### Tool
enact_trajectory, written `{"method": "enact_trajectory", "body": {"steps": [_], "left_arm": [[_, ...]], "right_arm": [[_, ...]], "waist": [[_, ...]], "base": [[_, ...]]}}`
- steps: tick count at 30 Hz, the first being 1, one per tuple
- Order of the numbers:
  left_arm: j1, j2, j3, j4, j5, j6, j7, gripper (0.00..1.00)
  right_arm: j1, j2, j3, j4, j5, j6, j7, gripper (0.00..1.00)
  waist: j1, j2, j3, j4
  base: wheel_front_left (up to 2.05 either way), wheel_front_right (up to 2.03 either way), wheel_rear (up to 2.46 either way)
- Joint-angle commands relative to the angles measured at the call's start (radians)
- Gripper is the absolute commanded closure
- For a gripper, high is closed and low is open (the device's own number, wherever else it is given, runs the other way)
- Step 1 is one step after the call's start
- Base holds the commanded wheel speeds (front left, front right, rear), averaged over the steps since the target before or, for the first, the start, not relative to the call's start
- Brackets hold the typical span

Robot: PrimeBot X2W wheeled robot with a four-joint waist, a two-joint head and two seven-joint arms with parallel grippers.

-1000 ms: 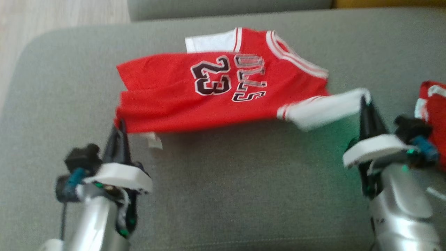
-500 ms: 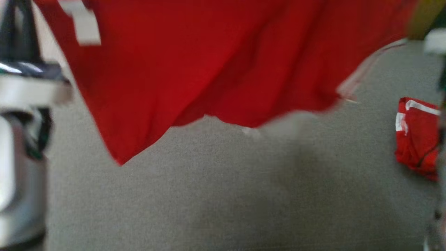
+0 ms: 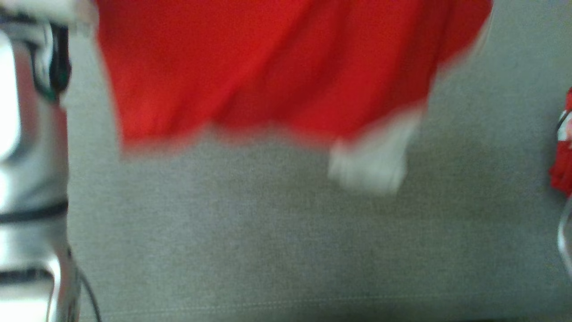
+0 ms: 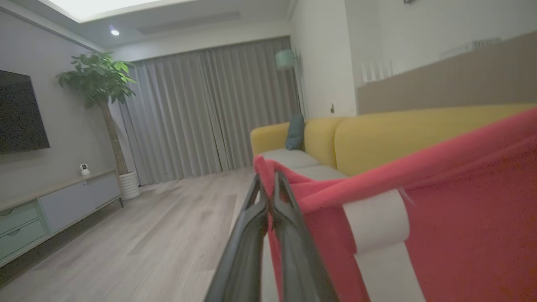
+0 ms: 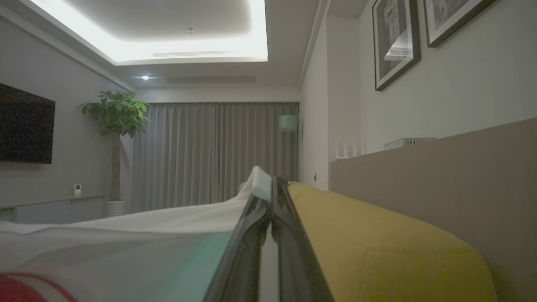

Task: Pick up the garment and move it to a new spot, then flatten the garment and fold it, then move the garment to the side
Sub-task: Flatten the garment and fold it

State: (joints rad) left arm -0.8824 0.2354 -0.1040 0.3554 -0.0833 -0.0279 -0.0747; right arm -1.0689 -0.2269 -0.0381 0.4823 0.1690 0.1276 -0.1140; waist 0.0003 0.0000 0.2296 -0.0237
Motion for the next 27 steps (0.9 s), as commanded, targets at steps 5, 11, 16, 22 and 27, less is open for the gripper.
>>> {"method": "enact_trajectory", "body": {"steps": [5, 11, 16, 22, 27], "left_arm": [[-0.278, 0.002, 0.052, 0.083, 0.01, 0.068, -0.163, 1.0], [-0.173, -0.047, 0.088, 0.241, -0.057, 0.072, -0.184, 1.0], [0.089, -0.131, 0.189, 0.3, -0.16, 0.095, -0.187, 1.0], [0.403, -0.183, 0.232, 0.319, -0.216, 0.094, -0.187, 1.0], [0.563, -0.185, 0.167, 0.31, -0.285, 0.092, -0.187, 1.0]], "right_arm": [[-0.255, 0.008, -0.113, 0.074, -0.079, 0.003, -0.126, 1.0], [-0.16, 0.04, -0.124, 0.167, -0.068, 0.003, -0.144, 1.0], [0.085, 0.067, -0.059, 0.222, -0.003, 0.003, -0.147, 1.0], [0.407, 0.098, -0.017, 0.201, 0.113, 0.003, -0.147, 1.0], [0.632, 0.109, 0.009, 0.138, 0.175, 0.003, -0.148, 1.0]], "waist": [[-0.0003, 0.0, 0.099, -0.015], [-0.0003, 0.0, 0.066, -0.039], [-0.0003, 0.0, 0.042, -0.058], [-0.0003, 0.0, -0.013, -0.075], [-0.0003, 0.0, -0.083, -0.084]], "base": [[0.0, 0.0, 0.0], [0.0, 0.0, 0.0], [0.0, 0.0, 0.0], [0.0, 0.0, 0.0], [0.0, 0.0, 0.0]]}}
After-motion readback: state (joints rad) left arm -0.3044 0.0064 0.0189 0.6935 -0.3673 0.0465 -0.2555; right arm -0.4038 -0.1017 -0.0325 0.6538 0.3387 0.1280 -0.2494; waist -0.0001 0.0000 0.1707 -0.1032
